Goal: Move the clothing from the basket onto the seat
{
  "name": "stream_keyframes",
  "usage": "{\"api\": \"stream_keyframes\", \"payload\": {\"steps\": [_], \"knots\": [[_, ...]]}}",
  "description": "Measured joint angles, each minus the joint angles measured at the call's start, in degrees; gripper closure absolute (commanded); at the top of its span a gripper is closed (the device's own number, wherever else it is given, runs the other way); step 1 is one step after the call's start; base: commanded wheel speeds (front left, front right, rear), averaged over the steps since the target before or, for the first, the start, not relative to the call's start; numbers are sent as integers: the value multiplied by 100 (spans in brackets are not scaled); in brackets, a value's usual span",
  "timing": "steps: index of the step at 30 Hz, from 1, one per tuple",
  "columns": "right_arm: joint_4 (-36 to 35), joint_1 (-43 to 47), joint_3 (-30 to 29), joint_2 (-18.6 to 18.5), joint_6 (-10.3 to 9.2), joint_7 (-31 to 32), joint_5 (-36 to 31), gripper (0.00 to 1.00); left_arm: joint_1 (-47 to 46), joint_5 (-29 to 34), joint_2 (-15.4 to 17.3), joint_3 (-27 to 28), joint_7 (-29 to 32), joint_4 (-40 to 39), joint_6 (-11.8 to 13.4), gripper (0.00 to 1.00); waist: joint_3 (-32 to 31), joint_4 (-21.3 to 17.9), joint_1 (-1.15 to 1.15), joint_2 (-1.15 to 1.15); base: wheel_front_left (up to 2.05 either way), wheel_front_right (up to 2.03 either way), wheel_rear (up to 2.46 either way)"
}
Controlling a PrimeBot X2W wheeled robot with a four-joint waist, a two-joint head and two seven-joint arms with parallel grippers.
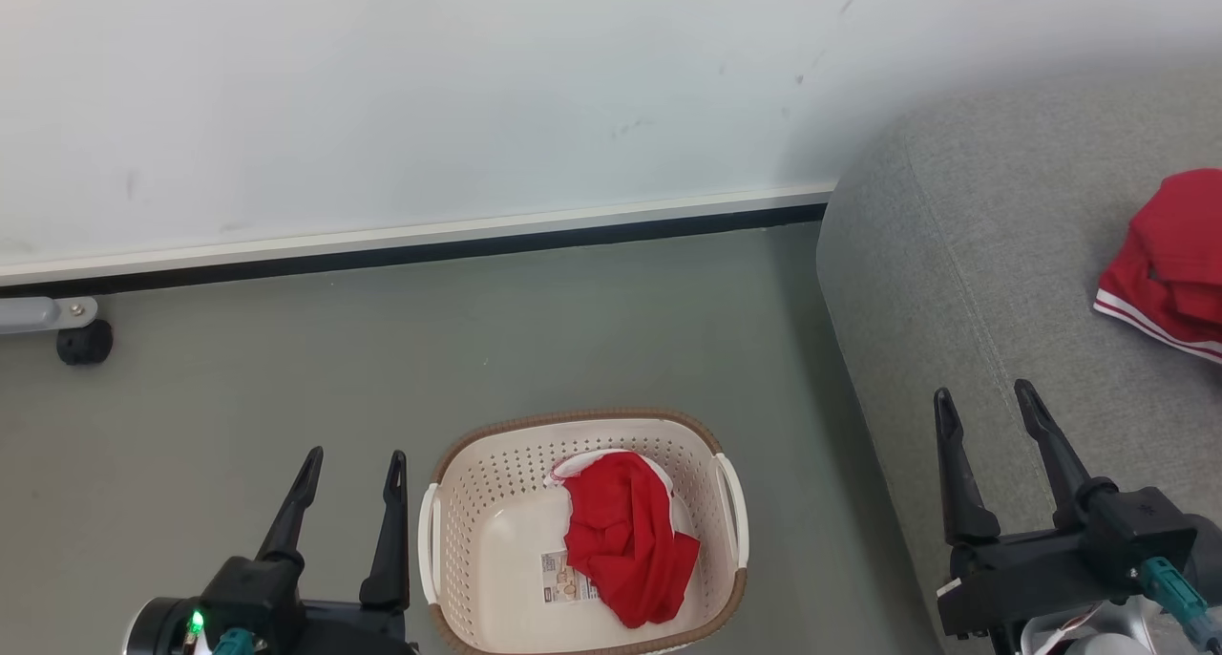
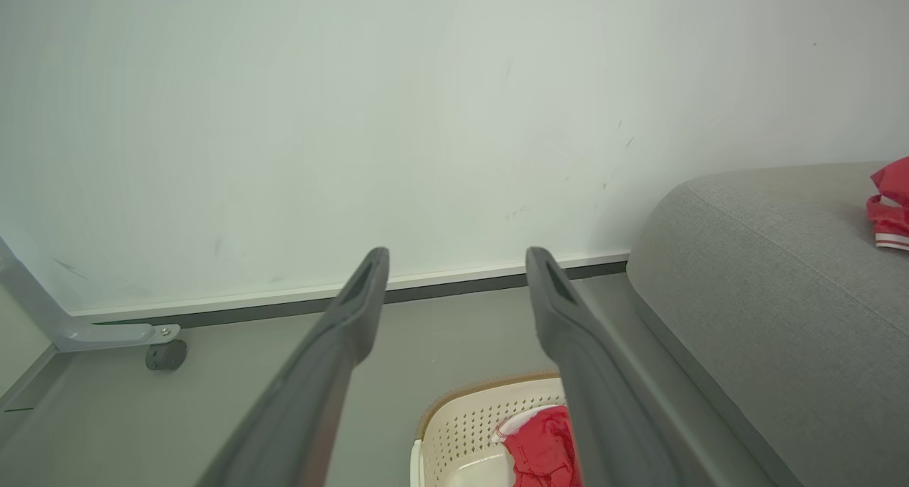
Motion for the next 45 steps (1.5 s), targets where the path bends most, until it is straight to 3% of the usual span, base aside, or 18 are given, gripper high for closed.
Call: {"api": "stream_keyframes", "payload": {"steps": [21,34,45], "knots": [[-731,77,-62,144,-1,207,-193,0,-403,236,-2,-177,104,-175,-56,0,688,-126,0,0,0,0,0],[-1068,-402,-54,393,-2,299,-364,0,-1340,375,-7,-421,322,76,-302,0,1707,-289,1,0,0,0,0],[-1266,-951,145,630,-2,289,-531,0,-2029,387,23,-445,606,847,-498,0,2623,-536,1,1,0,0,0]]}}
